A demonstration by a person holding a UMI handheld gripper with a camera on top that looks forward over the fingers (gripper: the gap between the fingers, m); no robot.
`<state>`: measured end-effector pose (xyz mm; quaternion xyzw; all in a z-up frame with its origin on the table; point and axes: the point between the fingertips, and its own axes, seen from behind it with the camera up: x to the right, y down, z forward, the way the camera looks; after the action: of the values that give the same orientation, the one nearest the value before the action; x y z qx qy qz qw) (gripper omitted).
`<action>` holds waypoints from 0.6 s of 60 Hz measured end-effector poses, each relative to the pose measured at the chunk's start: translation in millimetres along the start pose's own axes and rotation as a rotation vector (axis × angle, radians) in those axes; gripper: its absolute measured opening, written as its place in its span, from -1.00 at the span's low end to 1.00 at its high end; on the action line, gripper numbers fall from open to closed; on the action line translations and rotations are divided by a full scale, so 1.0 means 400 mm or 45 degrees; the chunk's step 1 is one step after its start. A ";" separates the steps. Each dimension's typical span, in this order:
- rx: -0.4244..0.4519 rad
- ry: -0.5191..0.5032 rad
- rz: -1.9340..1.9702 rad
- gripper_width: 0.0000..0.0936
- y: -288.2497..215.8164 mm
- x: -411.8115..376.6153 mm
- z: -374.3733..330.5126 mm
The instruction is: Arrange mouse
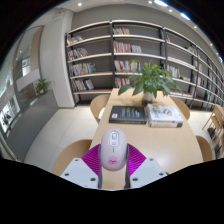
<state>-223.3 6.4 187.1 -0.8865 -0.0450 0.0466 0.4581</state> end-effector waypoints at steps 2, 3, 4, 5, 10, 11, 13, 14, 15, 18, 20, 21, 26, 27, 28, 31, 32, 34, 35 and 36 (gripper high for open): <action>0.044 0.004 -0.004 -0.33 -0.057 0.027 -0.030; 0.064 0.008 -0.007 -0.33 -0.076 0.042 -0.044; 0.079 0.012 -0.009 -0.33 -0.092 0.058 -0.058; 0.093 0.017 -0.011 -0.33 -0.105 0.075 -0.072; 0.132 0.050 -0.003 -0.33 -0.128 0.176 -0.131; 0.132 0.057 0.001 -0.33 -0.124 0.197 -0.137; 0.127 0.070 0.007 -0.33 -0.113 0.239 -0.143; 0.119 0.076 0.011 -0.33 -0.103 0.259 -0.142; 0.107 0.082 0.018 -0.33 -0.089 0.279 -0.138; 0.057 0.099 0.038 -0.33 -0.022 0.333 -0.127; 0.018 0.108 0.041 -0.33 0.026 0.364 -0.115; -0.005 0.112 0.046 -0.33 0.053 0.377 -0.109; -0.126 0.103 0.087 -0.33 0.202 0.415 -0.064; -0.149 0.098 0.093 -0.33 0.231 0.416 -0.054; -0.175 0.094 0.101 -0.33 0.262 0.419 -0.044; -0.258 0.081 0.119 -0.33 0.353 0.419 -0.015; -0.286 0.074 0.118 -0.33 0.381 0.416 -0.008; -0.319 0.068 0.114 -0.33 0.434 0.413 0.008; -0.331 0.068 0.114 -0.33 0.451 0.412 0.015; -0.342 0.067 0.115 -0.33 0.468 0.412 0.022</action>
<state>-54.0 -74.1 22.5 -0.9420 0.0011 0.0373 0.3337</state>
